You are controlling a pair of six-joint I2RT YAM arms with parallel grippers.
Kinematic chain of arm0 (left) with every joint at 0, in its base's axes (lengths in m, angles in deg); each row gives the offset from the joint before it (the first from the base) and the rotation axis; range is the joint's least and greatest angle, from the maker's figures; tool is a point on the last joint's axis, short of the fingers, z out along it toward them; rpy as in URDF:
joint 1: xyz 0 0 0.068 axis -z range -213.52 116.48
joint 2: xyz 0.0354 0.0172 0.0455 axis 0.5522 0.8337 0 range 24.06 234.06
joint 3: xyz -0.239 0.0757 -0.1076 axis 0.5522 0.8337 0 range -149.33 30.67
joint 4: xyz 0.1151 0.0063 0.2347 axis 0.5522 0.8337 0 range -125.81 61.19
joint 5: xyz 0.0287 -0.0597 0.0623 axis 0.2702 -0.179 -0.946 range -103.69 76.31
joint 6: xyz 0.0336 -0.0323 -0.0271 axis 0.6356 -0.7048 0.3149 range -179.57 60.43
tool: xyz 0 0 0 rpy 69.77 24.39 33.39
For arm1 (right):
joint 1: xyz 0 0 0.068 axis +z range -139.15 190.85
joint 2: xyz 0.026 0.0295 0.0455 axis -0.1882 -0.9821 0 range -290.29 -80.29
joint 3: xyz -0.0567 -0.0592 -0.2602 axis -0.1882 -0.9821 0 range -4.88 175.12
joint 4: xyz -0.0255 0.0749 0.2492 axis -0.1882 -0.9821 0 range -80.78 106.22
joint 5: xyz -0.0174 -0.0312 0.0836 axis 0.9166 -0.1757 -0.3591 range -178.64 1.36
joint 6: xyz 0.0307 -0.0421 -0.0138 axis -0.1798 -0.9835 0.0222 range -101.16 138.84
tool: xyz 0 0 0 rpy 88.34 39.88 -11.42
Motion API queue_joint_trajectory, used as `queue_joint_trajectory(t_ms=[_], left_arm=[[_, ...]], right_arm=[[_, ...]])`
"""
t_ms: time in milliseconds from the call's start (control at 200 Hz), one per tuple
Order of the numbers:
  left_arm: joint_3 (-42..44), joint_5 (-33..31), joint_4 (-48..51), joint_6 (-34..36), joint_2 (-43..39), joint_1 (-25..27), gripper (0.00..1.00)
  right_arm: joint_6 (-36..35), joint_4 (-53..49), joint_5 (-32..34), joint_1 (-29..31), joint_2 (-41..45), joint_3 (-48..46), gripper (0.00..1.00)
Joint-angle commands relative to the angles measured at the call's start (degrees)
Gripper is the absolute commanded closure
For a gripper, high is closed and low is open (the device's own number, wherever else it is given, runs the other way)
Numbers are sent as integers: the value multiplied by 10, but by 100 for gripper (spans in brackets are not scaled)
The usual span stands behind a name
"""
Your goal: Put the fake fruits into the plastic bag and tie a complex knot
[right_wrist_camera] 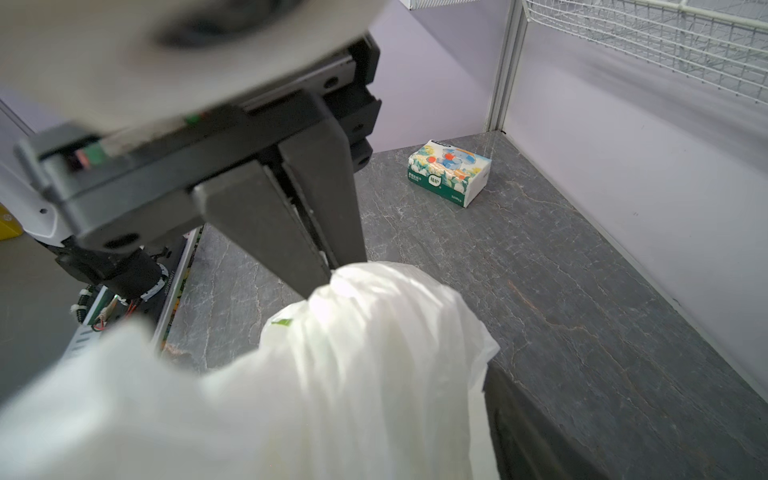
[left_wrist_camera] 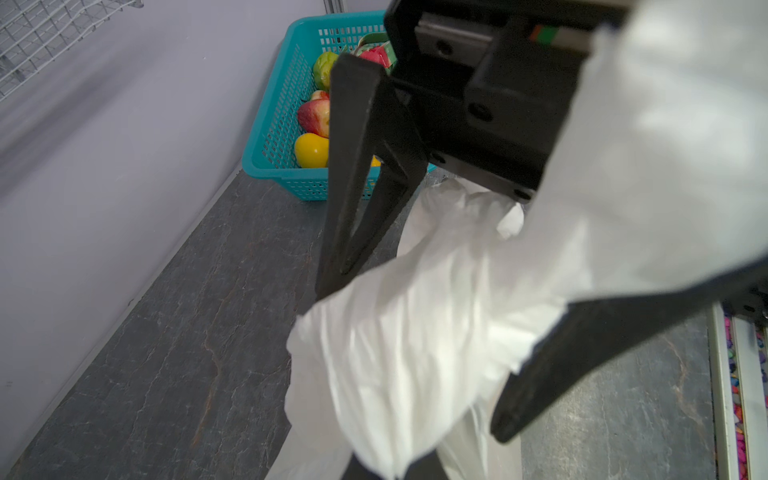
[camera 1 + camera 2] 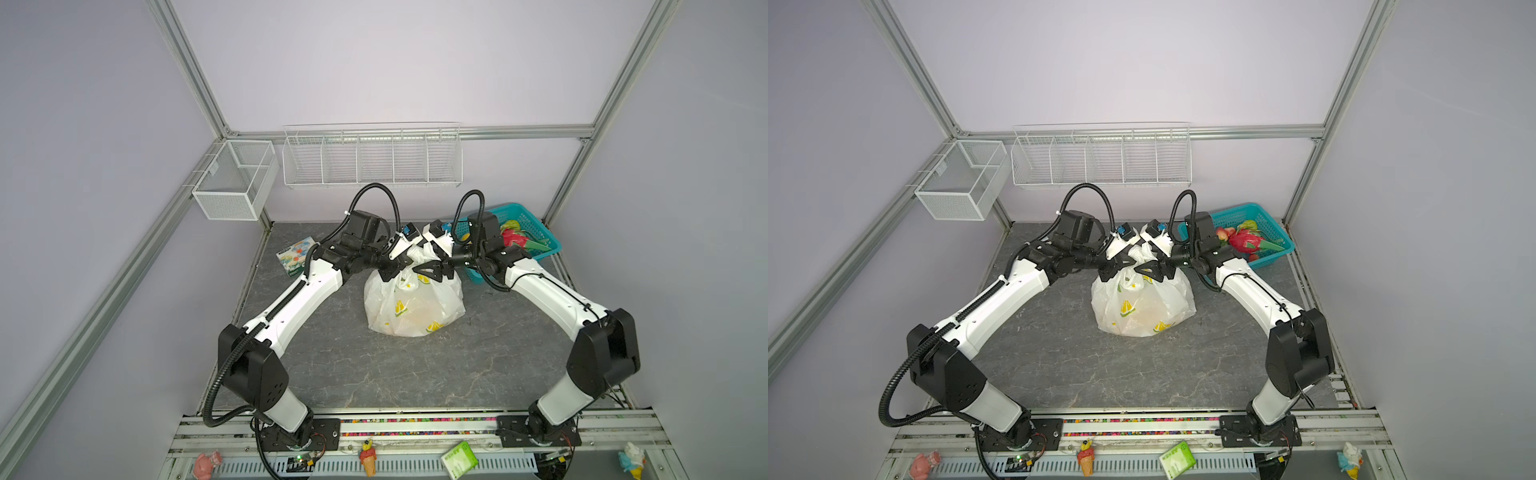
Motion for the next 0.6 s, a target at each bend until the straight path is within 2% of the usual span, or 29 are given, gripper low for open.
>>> queue_joint_trajectory(t_ms=[0,235,455,595], left_arm=[[-7,5,12,15,-6,-3,100],[-8,6,9,8,-4,-3,100],[-9,4,5,1,-5,-3,100],[-9,7,-1,-7,-5,-2,100]], right_arm=[[-39,-43,-14,2,-12,20,36],[-49,-62,-8,4,-23,29,48],[-46,-68,4,7,-30,37,71],[-34,-58,13,13,-32,35,70]])
